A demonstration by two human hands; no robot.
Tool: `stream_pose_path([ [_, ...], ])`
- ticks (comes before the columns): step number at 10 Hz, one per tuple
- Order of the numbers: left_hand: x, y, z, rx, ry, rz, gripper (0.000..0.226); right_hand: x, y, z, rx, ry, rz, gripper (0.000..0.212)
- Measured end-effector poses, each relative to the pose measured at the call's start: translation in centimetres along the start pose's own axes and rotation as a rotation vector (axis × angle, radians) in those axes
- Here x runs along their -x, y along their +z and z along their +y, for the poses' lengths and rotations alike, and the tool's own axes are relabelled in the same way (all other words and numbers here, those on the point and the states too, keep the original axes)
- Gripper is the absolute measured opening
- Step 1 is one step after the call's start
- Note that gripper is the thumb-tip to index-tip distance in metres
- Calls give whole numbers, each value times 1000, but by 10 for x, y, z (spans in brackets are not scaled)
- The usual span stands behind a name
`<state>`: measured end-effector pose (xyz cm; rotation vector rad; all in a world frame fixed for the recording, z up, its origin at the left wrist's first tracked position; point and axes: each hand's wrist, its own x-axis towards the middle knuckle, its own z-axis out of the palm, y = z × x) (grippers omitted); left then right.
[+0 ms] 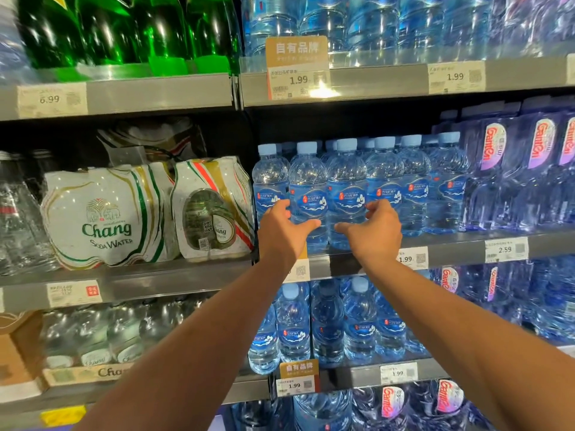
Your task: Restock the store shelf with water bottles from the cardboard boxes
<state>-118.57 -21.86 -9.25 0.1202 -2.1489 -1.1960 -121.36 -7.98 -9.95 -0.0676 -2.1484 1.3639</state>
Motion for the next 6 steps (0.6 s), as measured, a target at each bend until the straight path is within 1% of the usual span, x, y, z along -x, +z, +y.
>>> stream_pose_path([
  [2,3,-2,4,-11,6,-22,77,1,-3,0,-28,-9,-24,60],
  [3,6,-6,6,21,6,-26,85,1,-11,3,-29,-53,-53,54],
  [4,9,-8,7,-29,45,-98,87,-5,-27,7,43,-130,-111,50],
  [5,17,-15,17,-204,86,-172,81,-11,-51,7,281,-219,-256,45],
  [6,24,-23,30,-403,72,-211,72,-19,-74,-2,529,-274,-386,38],
])
